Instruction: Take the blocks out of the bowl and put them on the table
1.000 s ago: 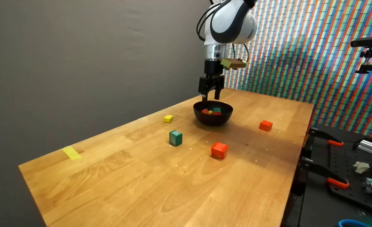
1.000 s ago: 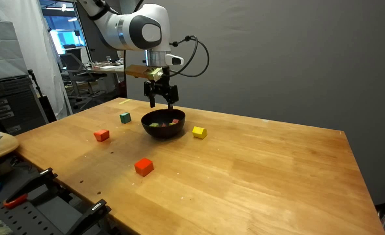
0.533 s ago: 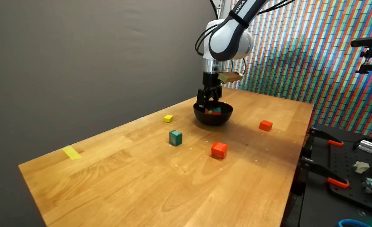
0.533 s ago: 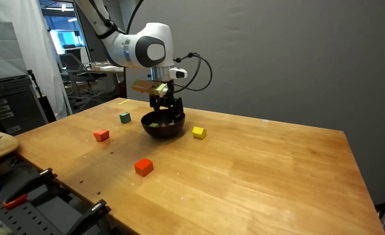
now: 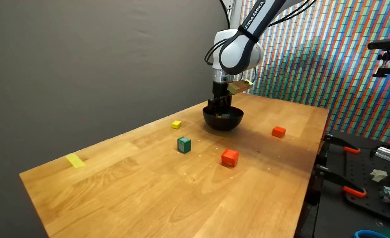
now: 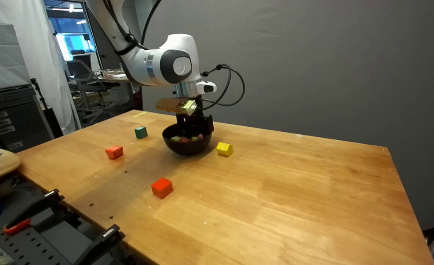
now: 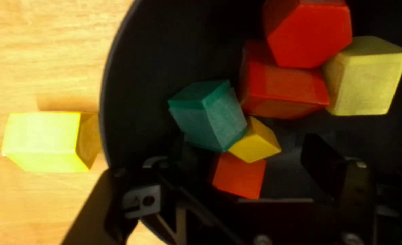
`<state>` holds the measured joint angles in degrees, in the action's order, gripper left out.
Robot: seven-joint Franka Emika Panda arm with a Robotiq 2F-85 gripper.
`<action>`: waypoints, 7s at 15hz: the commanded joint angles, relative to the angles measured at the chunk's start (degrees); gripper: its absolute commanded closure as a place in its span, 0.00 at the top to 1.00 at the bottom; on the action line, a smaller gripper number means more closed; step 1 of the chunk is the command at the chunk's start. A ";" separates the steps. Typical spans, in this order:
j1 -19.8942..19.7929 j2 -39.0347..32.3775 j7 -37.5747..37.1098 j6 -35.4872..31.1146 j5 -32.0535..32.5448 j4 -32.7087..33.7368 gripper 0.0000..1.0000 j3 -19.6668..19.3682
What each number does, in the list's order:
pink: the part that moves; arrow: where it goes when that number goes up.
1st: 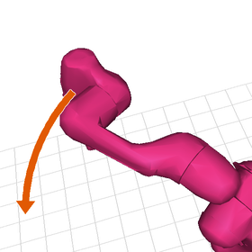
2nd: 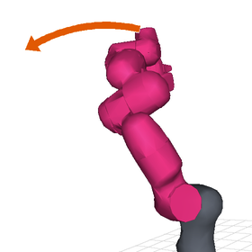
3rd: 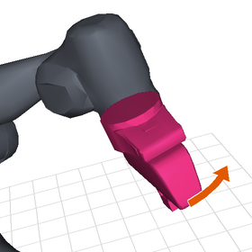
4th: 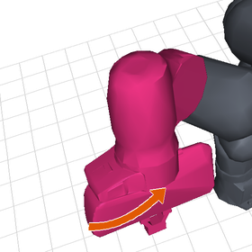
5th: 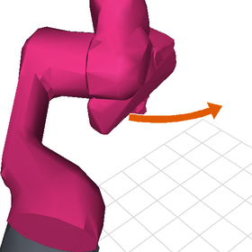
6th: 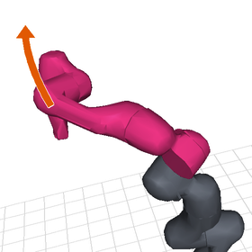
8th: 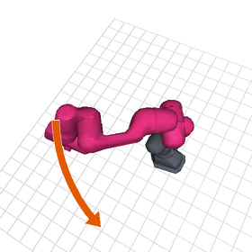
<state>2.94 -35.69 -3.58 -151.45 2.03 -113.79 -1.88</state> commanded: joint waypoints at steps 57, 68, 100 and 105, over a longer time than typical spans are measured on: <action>-0.71 19.11 -6.21 -10.54 -9.74 -17.75 1.00 2.58; 3.99 3.97 -13.42 -10.17 -4.42 -6.15 0.74 -3.21; -12.54 22.82 -13.59 -2.35 -26.53 -29.33 0.77 -5.70; -7.76 29.76 -16.12 -7.91 -21.94 -31.14 1.00 -4.51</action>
<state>-7.75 -11.76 -18.38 -155.91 -22.97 -142.95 -7.28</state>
